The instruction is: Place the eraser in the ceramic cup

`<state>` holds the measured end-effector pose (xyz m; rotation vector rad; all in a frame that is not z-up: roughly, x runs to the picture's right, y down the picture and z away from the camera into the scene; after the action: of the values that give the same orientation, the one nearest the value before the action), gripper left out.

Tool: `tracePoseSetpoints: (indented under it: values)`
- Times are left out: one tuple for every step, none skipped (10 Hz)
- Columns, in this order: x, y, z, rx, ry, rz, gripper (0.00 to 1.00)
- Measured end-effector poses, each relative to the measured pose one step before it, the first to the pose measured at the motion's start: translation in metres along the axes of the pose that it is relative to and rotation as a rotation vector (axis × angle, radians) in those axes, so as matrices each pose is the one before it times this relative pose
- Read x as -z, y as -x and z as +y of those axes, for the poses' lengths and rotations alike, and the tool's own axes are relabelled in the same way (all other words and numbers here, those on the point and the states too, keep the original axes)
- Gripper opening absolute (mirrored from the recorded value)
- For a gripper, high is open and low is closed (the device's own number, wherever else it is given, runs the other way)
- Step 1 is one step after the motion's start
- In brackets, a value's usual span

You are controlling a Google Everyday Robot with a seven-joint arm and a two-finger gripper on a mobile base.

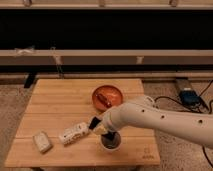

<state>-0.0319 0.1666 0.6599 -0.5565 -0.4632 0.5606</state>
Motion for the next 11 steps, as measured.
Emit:
tracePoseSetpoints:
  values:
    - [-0.00036,-0.00085,0.00130,-0.00735,0.00250,0.00013,0.31]
    - [-0.00034,-0.00080,0.00095,-0.00797,0.00180,-0.00136,0.41]
    - [0.00016,-0.00101,-0.00022,-0.00893,0.00013,-0.00240,0.51]
    - [-0.00010,-0.00169,-0.00078,-0.01135,0.00083,-0.00288,0.61]
    - [-0.00031,-0.00276,-0.00139,-0.01301,0.00133,-0.00236,0.71]
    - [-0.00026,-0.00314,-0.00196,-0.01357,0.00084,-0.00199,0.78]
    - [-0.00006,-0.00292,-0.00190,-0.01308,0.00067,-0.00262,0.80]
    - [0.00066,-0.00255,-0.00219,-0.01020,-0.00052,-0.00343,0.80]
    - [0.00074,-0.00281,-0.00202,-0.00973,0.00056,-0.00444,0.80]
    - [0.00084,-0.00164,-0.00093,-0.00455,-0.00043,-0.00222,0.80]
    - [0.00075,-0.00091,-0.00013,-0.00309,0.00045,-0.00323,0.80]
